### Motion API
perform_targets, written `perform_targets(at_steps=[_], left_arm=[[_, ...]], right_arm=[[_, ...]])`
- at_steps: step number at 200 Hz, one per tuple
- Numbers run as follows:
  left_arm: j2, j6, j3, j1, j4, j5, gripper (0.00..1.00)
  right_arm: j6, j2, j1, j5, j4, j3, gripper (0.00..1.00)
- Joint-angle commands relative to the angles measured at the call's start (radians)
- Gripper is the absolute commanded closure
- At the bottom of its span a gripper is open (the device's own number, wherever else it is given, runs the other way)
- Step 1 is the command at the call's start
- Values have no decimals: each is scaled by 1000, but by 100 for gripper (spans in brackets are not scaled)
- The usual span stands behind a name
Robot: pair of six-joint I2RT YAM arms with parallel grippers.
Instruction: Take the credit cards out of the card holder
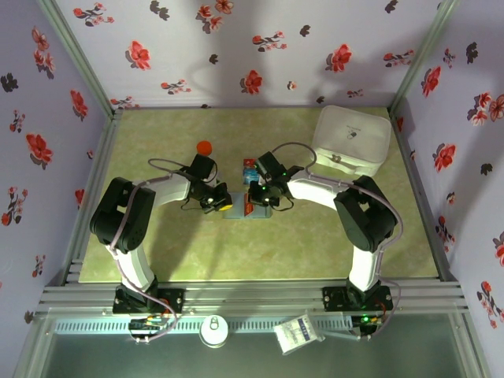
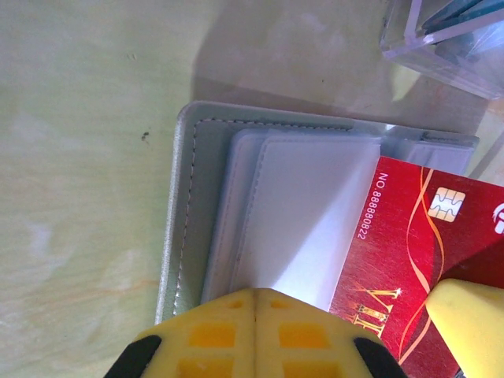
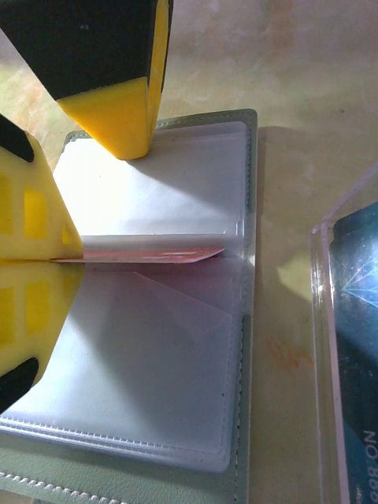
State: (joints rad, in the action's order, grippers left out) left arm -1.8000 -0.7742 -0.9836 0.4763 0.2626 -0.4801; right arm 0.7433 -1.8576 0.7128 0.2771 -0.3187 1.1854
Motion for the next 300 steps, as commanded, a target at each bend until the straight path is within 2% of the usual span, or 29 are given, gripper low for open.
perform_targets(at_steps=[1,70,109,143,181,201,237,273,300], left_arm=[[2,22,6,5,35,11,100],[1,26,-16,4,48,12,100],[16,27,-19,4,53,11,100],[33,29,-28,3,56,12,99],[55,35,-36,0,60,11,95],[61,42,-40,-2,60,4,94],[78,47,-29,-6,67,4,93],[109,49,-3,-23,68,7,92],[128,78,3,-42,96,5,92]], right_arm=[[4,5,7,-16,-25,11,92],[-68,84,-5,-67,-105,28,95],[-188,111,-43,-64,-178,55,96],[-433,120,-79,-31,-249,102,95],[-756,90,-107,-58,-379,197,95],[-921,61,-129,-27,-422,253,93],[-1196,-21,-147,-54,-551,399,94],[-1414,-91,-159,-49,-627,520,95],[-1507,-158,-170,-67,-686,638,96]])
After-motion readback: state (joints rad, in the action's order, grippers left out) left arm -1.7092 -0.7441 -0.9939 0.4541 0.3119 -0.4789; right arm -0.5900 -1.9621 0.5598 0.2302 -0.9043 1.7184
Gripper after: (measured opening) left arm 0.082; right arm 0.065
